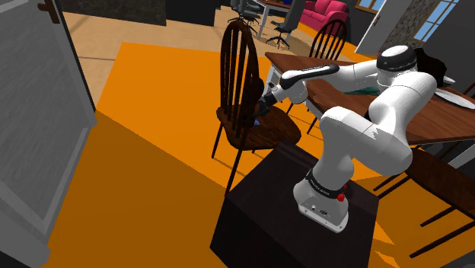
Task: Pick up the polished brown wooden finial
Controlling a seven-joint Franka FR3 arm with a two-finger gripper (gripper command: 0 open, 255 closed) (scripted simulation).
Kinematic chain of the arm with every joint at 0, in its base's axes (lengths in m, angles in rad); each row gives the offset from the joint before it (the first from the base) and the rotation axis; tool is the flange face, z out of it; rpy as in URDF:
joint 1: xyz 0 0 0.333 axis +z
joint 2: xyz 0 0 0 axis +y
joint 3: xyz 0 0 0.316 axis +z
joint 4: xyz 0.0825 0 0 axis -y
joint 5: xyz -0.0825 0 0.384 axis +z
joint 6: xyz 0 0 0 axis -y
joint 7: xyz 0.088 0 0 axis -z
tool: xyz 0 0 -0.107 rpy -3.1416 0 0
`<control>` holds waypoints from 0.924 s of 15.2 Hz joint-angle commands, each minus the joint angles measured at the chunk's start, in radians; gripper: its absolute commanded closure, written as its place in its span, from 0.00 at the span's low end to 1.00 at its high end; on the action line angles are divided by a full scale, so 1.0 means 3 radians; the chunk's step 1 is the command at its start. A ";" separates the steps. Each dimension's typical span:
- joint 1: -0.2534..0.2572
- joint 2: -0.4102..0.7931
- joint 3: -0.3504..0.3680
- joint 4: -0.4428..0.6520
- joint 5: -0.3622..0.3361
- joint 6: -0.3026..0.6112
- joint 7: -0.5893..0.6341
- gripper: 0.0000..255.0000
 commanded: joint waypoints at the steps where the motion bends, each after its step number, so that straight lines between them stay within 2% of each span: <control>1: 0.0009 -0.0024 -0.0016 0.0005 -0.0001 0.0005 -0.0003 1.00; 10: 0.0005 -0.0021 -0.0016 0.0003 0.0002 0.0004 -0.0008 1.00; 14: -0.0097 0.0087 0.0129 -0.0051 0.0055 -0.0077 0.0044 1.00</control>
